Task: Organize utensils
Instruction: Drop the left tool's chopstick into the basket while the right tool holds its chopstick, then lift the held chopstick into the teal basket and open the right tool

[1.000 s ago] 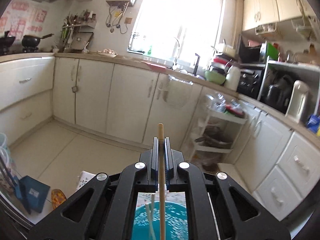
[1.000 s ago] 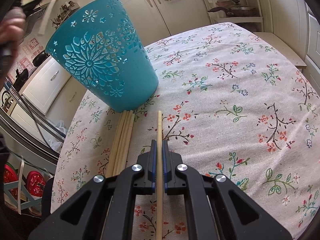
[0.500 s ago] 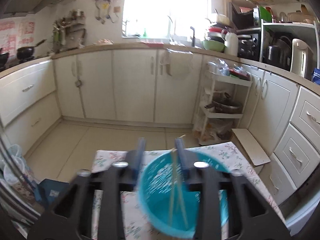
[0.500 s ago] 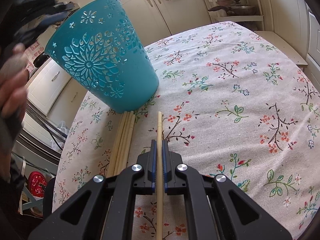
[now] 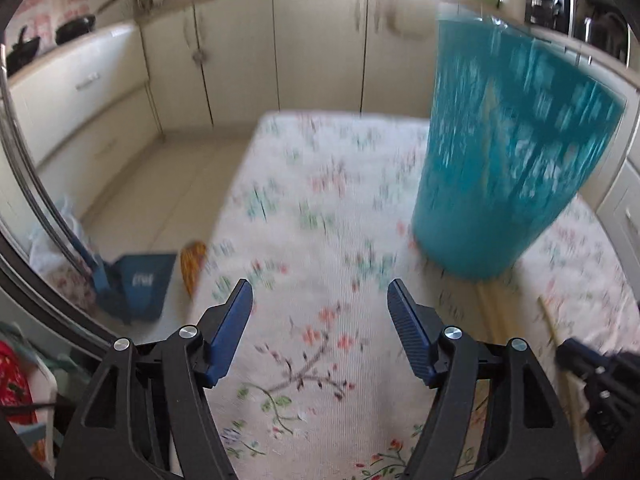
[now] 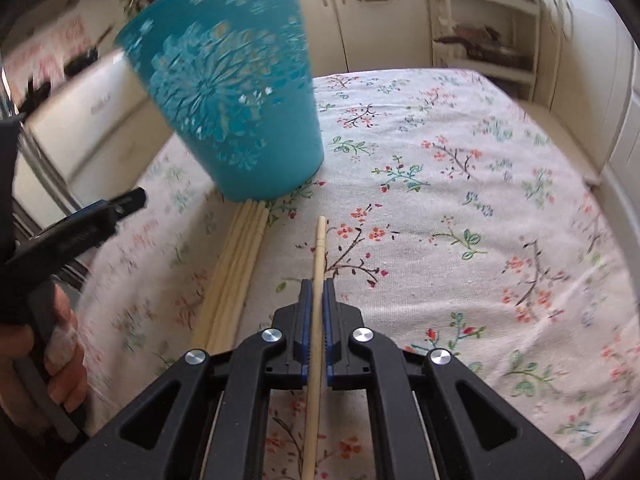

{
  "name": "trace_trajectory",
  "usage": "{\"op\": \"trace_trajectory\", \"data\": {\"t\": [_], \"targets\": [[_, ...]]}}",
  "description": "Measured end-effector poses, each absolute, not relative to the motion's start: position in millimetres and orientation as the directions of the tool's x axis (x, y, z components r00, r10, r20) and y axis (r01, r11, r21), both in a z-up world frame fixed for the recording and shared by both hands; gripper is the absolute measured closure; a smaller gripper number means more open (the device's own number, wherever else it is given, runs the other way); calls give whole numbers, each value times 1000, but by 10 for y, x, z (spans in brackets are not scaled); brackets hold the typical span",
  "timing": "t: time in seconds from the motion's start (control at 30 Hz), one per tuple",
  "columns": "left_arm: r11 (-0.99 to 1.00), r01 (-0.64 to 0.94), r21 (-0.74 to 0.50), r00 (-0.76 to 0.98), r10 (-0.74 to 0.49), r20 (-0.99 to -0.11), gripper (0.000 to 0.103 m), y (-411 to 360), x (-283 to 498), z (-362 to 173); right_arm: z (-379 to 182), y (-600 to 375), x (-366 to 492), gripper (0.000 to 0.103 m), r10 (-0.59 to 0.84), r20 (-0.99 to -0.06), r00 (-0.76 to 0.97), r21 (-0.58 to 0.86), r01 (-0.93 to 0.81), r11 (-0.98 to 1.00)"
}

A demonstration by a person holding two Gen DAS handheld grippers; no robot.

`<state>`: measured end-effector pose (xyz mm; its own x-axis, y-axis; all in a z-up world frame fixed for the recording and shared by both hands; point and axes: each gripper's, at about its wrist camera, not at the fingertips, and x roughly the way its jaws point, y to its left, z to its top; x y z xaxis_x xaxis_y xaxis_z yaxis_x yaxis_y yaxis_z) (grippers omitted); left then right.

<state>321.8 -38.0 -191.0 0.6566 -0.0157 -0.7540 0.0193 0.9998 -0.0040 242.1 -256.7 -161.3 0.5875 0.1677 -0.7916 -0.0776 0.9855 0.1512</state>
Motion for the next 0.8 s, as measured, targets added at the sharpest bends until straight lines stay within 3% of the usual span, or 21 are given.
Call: {"op": "trace_trajectory", "data": {"t": [0.1,0.2,0.4,0.57,0.8], "targets": [[999,36,-10,610,-30,-792,30,-420,3292,-1980,-1608,-2493,2410,98,124,-795,594,83,-96,992],[999,47,-18,598,-43,-801,21,-411,3255,-2021,-1604,-2553,2429,97,141,-804,578,118,-77,990],[997,80,-1,581,-48,-812,14,-501,3293,-2063,-1401,-2860,2188,97,313,-747,587,361,-37,932],[995,100,24,567,-37,-823,9,-555,3324,-2071,-837,-3020,1975,97,426,-605,672,501,-95,860],[994,102,28,565,-35,-824,9,-563,3332,-2077,138,-2904,2271,97,474,-360,803,534,-239,811]]}}
